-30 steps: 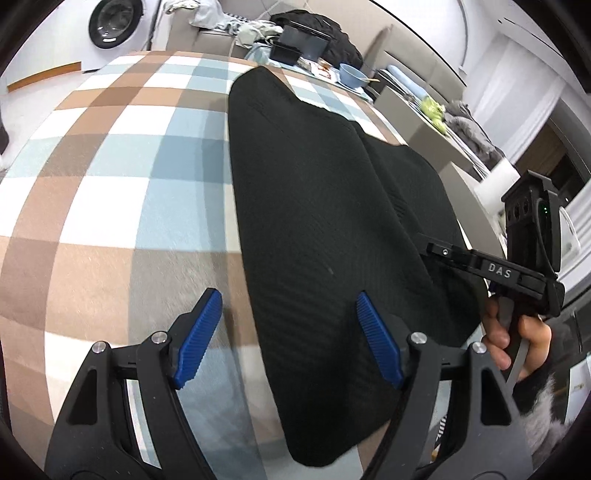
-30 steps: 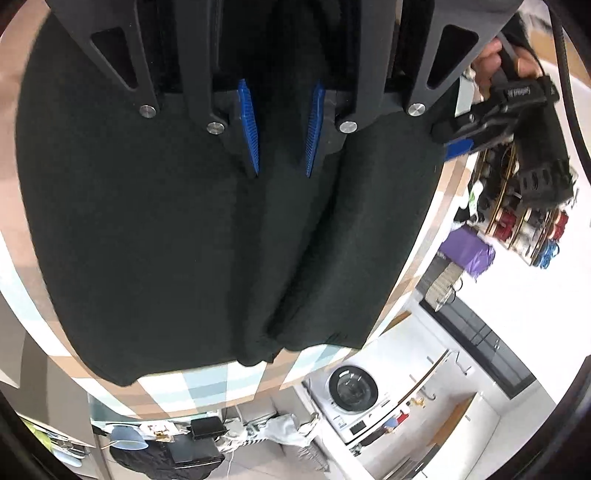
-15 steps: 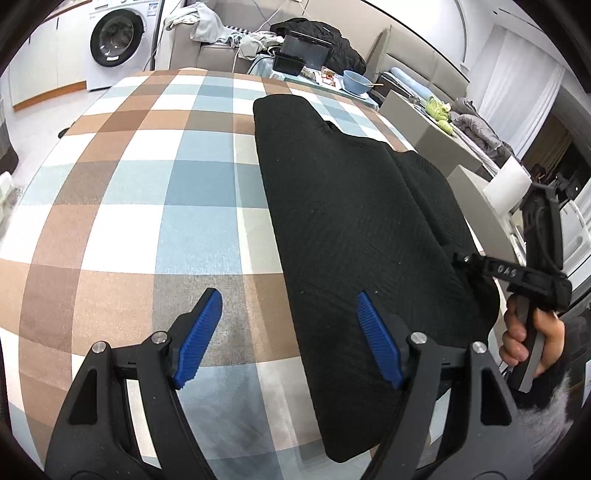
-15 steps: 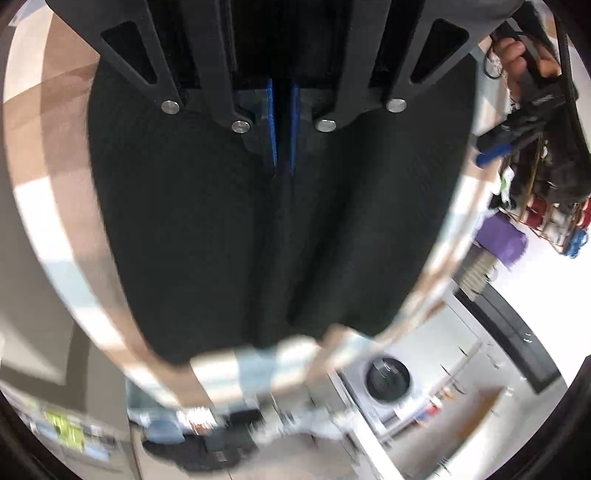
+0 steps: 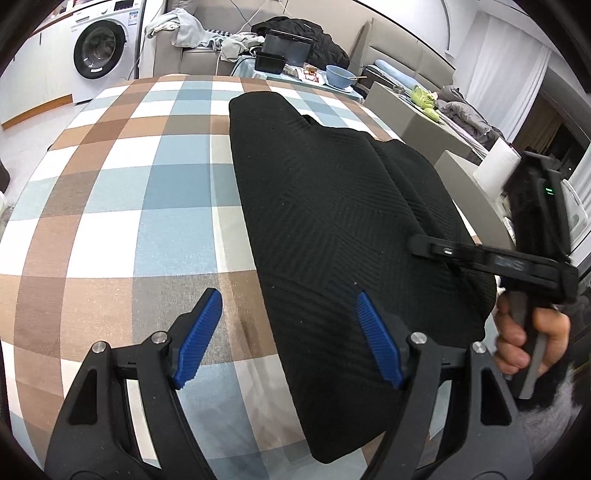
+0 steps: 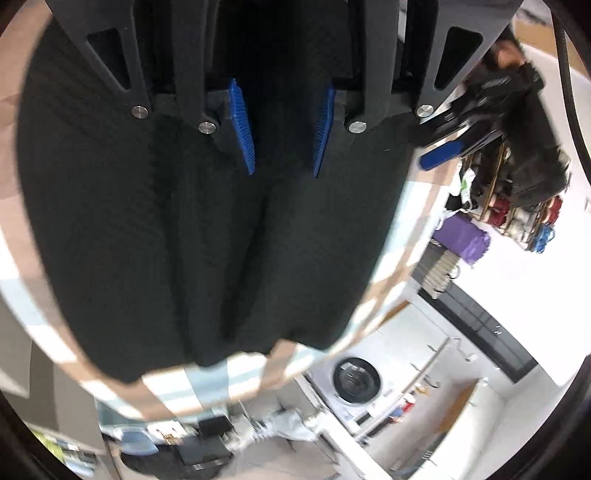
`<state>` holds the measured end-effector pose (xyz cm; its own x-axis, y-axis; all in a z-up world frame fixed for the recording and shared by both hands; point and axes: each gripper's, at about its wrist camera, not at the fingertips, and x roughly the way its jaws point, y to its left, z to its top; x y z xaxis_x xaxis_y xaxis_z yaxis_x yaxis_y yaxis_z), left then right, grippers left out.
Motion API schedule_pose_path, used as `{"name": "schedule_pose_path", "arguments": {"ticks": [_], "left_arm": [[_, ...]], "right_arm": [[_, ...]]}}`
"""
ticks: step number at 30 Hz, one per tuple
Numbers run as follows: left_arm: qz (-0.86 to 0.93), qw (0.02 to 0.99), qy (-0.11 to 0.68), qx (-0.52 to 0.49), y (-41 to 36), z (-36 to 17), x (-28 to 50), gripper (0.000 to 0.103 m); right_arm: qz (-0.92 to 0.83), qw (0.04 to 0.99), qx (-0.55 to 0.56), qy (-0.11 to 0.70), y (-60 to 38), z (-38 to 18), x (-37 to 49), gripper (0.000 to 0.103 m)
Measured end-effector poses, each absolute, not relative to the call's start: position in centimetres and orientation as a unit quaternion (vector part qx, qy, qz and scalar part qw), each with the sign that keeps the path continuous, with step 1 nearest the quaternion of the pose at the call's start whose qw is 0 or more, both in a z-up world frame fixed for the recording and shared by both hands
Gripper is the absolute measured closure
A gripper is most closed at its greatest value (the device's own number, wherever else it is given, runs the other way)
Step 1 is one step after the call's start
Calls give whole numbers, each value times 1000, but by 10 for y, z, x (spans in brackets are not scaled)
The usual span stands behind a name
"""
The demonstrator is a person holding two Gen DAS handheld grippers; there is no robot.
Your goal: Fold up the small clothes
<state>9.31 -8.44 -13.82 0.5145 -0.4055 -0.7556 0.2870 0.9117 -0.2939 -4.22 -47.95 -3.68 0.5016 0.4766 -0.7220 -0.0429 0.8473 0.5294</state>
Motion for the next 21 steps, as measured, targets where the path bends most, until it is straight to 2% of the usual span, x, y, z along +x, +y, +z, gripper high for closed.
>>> {"name": "schedule_pose_path", "arguments": {"ticks": [1, 2, 6, 9, 14, 21], "left_arm": [[-199, 868, 451, -65, -83, -138, 92, 30], [-197, 868, 450, -65, -82, -137, 91, 30], [-194, 870, 449, -67, -76, -135, 89, 30], [-192, 867, 454, -68, -76, -138, 92, 30], [-194, 861, 465, -61, -83, -144, 94, 30], [-220, 852, 474, -41, -91, -145, 79, 30]], "right_arm": [[165, 833, 238, 471, -480, -37, -40, 90], [174, 832, 245, 466, -482, -38, -38, 93], [199, 856, 263, 397, -494, -3, -58, 94], [157, 860, 248, 416, -502, -8, -59, 94], [124, 841, 255, 460, -507, -31, -54, 87], [219, 821, 225, 478, -491, -36, -85, 72]]}}
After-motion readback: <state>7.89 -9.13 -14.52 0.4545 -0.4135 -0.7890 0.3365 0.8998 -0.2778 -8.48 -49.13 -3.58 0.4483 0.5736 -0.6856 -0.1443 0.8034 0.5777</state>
